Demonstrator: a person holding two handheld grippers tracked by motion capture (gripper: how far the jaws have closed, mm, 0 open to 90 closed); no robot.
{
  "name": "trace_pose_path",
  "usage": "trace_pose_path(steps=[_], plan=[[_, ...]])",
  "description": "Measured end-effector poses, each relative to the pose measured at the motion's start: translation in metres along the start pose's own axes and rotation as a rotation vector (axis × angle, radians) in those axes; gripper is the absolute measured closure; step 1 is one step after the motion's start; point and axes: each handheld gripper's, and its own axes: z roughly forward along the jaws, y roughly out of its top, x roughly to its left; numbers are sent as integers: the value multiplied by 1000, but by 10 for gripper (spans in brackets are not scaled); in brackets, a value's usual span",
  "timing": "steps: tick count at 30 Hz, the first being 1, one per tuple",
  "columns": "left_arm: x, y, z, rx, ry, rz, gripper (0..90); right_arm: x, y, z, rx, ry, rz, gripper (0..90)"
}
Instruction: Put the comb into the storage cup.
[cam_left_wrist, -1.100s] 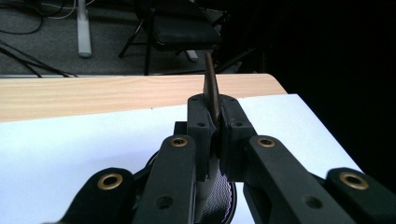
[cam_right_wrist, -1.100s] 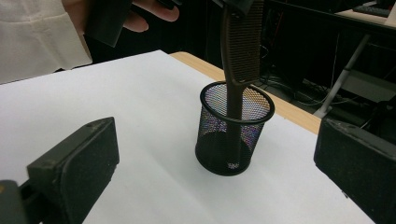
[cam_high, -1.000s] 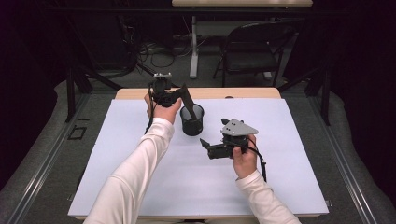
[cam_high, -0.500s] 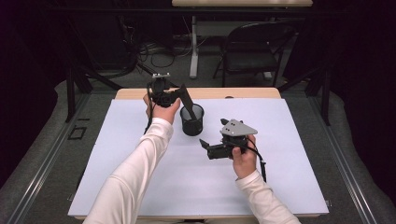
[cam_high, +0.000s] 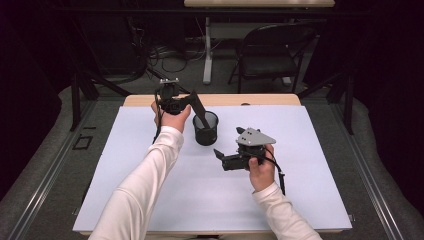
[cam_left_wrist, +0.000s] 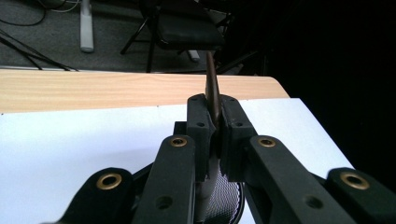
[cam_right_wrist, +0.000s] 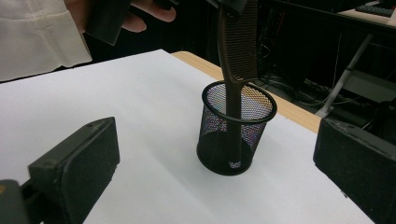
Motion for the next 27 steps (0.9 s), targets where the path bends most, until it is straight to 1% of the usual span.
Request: trace_pose_path(steps=[3,4,5,6,9,11,12,14,21,27], plan=[[3,0,-1,0,0,-12,844,0,0,1,0,0,1,1],[6,0,-1,0,-2,-26,844,1,0,1,0,0,-1,1],[6,0,-1,0,-2,-26,844,1,0,1,0,0,-1,1],[9,0,-1,-2,-3,-43,844,1,0,1,0,1,-2,1],[14,-1,-2,-5,-3,-63,844,1,0,1,2,1,-2,2],[15,-1,-2,-5,-3,-66,844,1,0,1,2,1,-2,2],[17,-1,-2,-3,-2,-76,844,1,0,1,1,1,-1,2],[21,-1,-3,-2,-3,-84,844,1,0,2,2,1,-1,2],[24,-2,-3,-6,-1,-103,843,1,0,1,1,2,-2,3],[27,-3,-3,-5,10,-108,842,1,-1,2,3,2,-2,3]])
